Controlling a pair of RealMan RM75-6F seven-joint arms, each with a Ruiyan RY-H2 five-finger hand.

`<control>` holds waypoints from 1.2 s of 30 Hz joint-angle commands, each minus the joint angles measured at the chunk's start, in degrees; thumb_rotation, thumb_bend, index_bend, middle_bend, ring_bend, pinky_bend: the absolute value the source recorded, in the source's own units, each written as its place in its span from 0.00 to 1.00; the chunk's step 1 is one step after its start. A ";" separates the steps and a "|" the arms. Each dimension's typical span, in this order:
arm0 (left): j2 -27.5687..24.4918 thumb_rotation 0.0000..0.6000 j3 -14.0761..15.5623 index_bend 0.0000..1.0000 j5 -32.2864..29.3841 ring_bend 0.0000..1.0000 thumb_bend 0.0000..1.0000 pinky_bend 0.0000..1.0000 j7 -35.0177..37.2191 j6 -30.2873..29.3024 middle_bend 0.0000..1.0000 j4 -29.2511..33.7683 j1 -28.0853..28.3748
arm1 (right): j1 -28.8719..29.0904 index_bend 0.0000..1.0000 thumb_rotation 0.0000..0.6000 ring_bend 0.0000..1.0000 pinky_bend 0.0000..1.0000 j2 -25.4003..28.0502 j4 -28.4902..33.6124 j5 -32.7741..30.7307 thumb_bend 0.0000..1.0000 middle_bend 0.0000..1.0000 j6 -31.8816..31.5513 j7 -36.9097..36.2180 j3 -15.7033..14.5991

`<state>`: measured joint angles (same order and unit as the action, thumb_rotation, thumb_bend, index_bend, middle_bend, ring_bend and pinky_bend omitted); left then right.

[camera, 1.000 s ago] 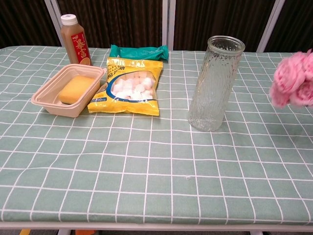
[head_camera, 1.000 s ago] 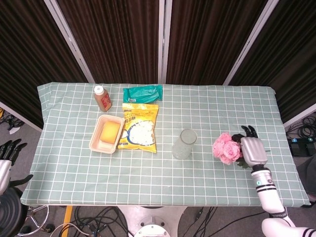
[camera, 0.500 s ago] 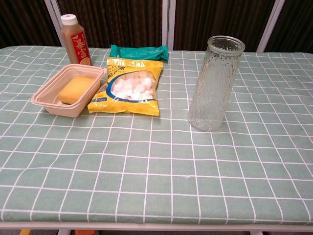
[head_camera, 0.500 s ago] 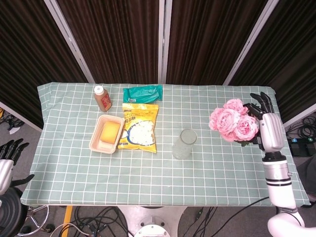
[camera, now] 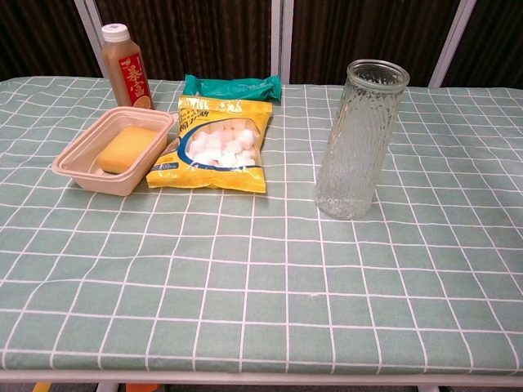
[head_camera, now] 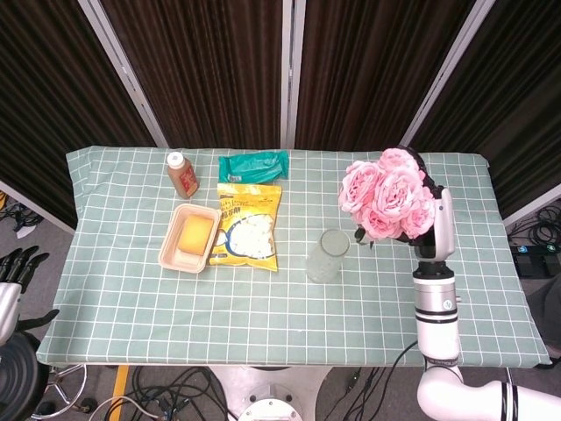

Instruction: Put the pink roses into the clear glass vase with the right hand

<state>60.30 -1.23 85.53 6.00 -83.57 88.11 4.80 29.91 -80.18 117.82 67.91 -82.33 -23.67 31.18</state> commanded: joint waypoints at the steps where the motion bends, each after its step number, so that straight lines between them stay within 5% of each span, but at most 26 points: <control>1: -0.05 1.00 -0.04 0.13 -0.11 0.00 0.08 0.11 0.31 -0.04 0.05 -0.17 -0.08 | -0.03 0.48 1.00 0.13 0.00 -0.72 3.08 -3.22 0.10 0.46 1.61 -2.32 0.45; 12: -0.06 1.00 -0.07 0.13 -0.06 0.00 0.08 0.11 1.06 0.24 0.05 -0.65 -0.02 | -1.11 0.47 1.00 0.13 0.00 0.88 6.74 -13.18 0.10 0.46 6.38 -5.18 1.75; 26: -0.35 1.00 -0.21 0.13 -0.45 0.00 0.08 0.11 3.11 0.50 0.05 -1.10 -0.16 | 0.26 0.48 1.00 0.13 0.00 -0.05 6.76 -16.97 0.10 0.45 6.53 0.89 1.57; 36: -0.01 1.00 -0.10 0.13 -0.60 0.00 0.08 0.11 3.87 0.86 0.05 -1.91 -0.20 | 0.59 0.47 1.00 0.13 0.00 -3.40 -0.43 -19.90 0.10 0.44 9.98 -0.16 -1.15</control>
<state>60.29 -1.34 84.94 9.86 -82.72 86.22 4.61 30.44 -82.55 119.29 48.15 -73.44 -23.13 30.91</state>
